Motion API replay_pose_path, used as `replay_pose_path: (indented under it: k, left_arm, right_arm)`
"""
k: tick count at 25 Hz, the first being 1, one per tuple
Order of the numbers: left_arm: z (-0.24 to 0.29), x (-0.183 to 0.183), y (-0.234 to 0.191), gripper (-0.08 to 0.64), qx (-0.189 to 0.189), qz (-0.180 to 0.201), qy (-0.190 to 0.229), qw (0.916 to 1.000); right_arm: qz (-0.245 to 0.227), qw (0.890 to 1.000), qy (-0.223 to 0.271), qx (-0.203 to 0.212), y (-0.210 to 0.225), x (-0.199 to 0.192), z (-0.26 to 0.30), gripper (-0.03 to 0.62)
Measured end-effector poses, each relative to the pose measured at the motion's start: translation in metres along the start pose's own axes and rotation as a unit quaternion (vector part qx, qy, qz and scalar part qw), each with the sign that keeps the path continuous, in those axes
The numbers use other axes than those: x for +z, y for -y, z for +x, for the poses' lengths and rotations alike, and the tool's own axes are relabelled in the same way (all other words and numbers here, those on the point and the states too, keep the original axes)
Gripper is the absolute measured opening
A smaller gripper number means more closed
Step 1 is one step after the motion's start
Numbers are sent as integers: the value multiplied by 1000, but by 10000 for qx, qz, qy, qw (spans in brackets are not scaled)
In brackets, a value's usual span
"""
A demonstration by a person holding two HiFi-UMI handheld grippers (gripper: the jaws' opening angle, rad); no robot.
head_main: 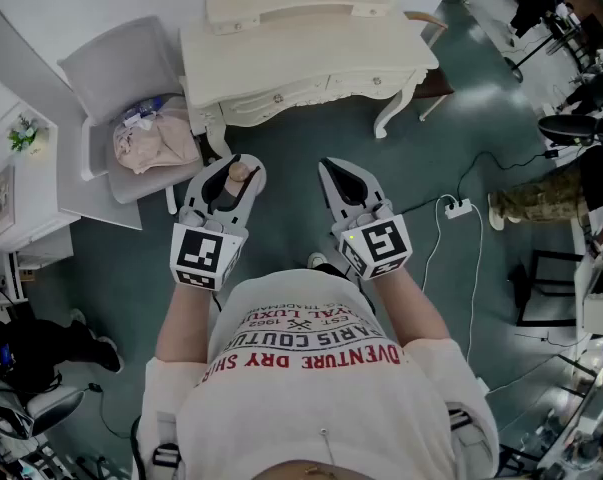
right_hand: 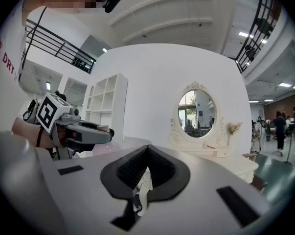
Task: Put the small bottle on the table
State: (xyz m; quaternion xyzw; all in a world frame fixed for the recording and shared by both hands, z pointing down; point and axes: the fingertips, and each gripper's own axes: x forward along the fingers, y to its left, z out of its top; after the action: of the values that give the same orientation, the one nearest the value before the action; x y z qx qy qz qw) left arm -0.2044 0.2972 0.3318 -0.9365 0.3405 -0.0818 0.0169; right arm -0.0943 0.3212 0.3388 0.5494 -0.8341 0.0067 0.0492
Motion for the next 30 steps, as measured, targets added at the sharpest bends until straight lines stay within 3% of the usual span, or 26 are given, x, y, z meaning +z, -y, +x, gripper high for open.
replay_pose_path:
  k: [19, 25, 30]
  left_arm:
    - [0, -12, -20, 141, -55, -96, -63, 9999]
    - [31, -27, -34, 141, 74, -155, -217, 9996]
    - [85, -35, -45, 141, 245, -185, -342, 9989]
  right_arm:
    - [226, 9993, -27, -310, 0, -6, 20, -2]
    - [342, 9991, -75, -223, 29, -21, 46, -2]
    - [411, 9990, -154, -35, 80, -35, 78, -2]
